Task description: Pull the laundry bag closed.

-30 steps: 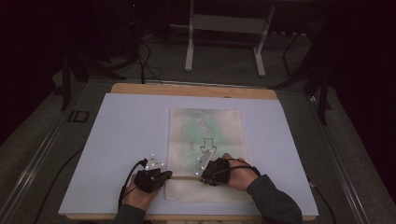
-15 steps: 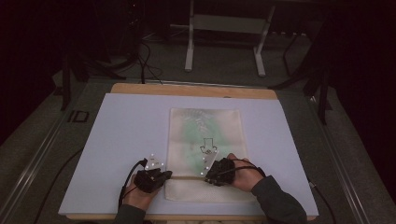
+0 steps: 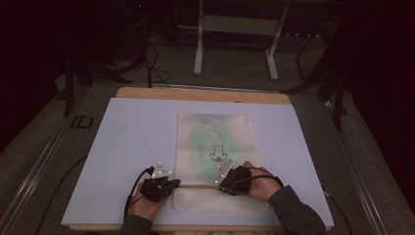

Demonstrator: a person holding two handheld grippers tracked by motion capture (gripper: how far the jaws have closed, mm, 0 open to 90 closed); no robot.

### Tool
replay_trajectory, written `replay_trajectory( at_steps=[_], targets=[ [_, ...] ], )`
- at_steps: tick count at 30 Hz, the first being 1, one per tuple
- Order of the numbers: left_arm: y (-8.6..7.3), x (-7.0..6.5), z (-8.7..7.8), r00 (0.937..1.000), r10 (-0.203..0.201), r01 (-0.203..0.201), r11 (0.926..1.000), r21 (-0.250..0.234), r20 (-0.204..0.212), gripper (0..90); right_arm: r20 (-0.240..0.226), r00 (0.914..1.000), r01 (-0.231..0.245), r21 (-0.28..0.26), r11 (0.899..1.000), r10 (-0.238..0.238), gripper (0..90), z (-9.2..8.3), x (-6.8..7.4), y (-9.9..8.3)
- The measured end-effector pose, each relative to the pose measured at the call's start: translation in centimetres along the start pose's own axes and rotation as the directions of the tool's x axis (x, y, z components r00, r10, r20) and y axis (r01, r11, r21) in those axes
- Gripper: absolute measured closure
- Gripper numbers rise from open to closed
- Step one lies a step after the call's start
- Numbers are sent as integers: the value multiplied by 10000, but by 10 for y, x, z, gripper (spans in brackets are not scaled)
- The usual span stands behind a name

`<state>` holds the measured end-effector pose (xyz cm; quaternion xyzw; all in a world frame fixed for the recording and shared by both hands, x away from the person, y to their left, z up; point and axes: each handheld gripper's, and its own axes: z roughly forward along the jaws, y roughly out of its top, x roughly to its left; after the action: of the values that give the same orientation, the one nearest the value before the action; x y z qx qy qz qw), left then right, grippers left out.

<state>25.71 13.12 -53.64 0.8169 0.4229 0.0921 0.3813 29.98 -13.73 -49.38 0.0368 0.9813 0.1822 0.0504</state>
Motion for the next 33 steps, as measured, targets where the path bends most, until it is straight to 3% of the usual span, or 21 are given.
replay_trajectory(
  at_steps=[33],
  targets=[
    [0,0,0,10000,-4,4,10000,5,5,895,235,9989,-405,0,9992,404,824,-14,-3,-24]
  ],
)
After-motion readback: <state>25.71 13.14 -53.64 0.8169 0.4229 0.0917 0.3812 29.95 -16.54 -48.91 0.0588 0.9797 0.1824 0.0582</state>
